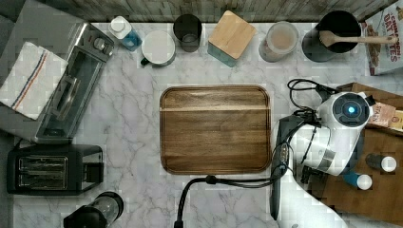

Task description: Open the drawer.

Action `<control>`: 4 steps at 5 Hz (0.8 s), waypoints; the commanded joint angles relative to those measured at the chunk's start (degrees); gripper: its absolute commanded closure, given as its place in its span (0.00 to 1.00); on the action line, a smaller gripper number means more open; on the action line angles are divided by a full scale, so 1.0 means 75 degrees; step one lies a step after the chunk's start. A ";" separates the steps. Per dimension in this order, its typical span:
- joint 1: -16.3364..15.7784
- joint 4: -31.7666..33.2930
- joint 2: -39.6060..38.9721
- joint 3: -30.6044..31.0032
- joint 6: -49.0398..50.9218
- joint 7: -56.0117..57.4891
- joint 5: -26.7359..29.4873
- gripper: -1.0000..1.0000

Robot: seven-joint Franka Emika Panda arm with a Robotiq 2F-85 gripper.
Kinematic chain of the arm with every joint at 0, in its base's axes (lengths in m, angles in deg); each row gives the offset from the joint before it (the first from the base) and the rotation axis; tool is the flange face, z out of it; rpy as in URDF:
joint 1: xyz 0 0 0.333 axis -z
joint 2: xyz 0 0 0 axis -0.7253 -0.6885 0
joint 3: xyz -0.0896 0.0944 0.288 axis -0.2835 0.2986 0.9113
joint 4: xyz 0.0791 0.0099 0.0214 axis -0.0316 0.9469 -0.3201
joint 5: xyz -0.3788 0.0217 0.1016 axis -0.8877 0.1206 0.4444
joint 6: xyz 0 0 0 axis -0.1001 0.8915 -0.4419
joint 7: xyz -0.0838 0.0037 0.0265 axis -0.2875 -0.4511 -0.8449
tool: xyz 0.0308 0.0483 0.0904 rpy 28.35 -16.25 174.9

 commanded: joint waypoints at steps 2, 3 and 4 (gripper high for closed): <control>0.0295 0.0876 0.0195 -0.0263 -0.0821 -0.0165 0.0375 0.00; 0.0435 0.0977 0.0059 -0.0264 -0.1174 0.0216 0.0540 0.00; 0.0430 0.1112 -0.0008 -0.0136 -0.1470 0.0118 0.0813 0.00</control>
